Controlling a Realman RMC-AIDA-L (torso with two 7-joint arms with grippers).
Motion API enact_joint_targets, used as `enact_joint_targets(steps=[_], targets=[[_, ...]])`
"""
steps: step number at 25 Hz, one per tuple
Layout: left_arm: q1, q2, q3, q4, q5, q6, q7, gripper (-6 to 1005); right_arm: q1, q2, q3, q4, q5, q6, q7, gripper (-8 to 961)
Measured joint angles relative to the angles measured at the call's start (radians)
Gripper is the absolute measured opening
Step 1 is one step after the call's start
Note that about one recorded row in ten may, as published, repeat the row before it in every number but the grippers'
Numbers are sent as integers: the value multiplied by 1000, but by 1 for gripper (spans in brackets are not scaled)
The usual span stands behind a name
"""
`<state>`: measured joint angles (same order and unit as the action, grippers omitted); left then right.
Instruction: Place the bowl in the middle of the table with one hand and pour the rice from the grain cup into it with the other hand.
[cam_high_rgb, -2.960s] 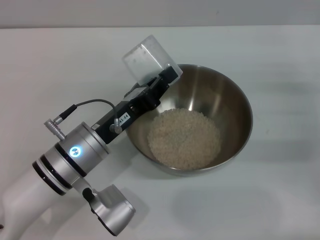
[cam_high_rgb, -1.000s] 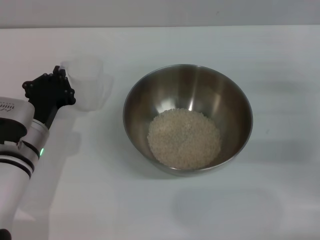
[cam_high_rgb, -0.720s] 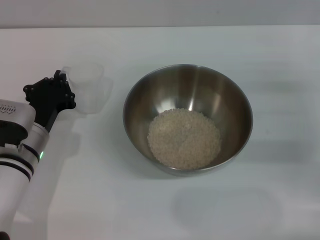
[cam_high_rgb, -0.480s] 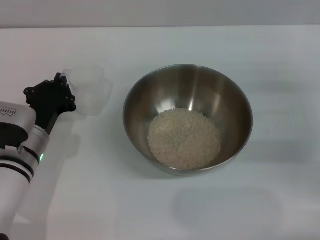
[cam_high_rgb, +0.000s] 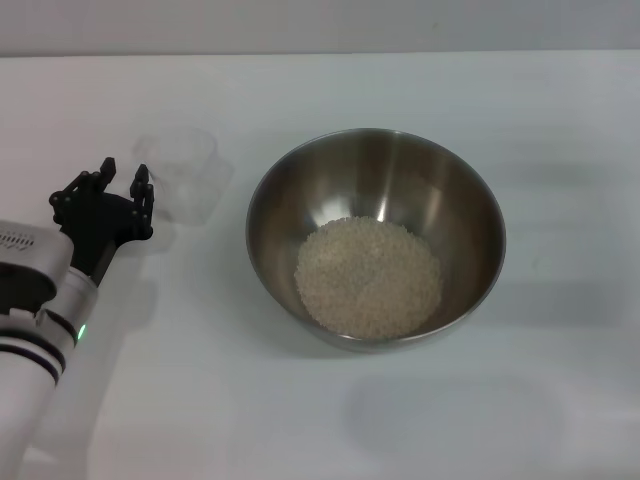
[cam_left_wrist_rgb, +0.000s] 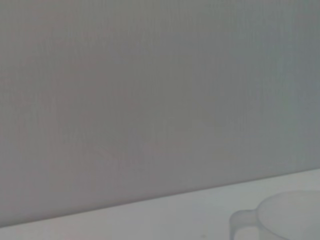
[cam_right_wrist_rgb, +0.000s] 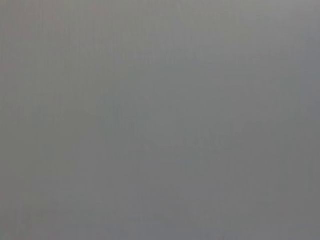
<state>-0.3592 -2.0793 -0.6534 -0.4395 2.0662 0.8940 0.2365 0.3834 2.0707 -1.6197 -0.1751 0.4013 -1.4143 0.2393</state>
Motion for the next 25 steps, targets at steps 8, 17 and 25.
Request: enact_joint_targets(steps=[8,17,25], targets=[[83,3,42,-6,0,196,-39,346,-3,1,-1,7,-14,5,0,492],[103,5,52,58,1,389,-291,416,-21,9,-2,25,-156,7,4,492],[101,7,79,67,12,474,-325,549,-26,10,-2,42,-218,8,111,492]])
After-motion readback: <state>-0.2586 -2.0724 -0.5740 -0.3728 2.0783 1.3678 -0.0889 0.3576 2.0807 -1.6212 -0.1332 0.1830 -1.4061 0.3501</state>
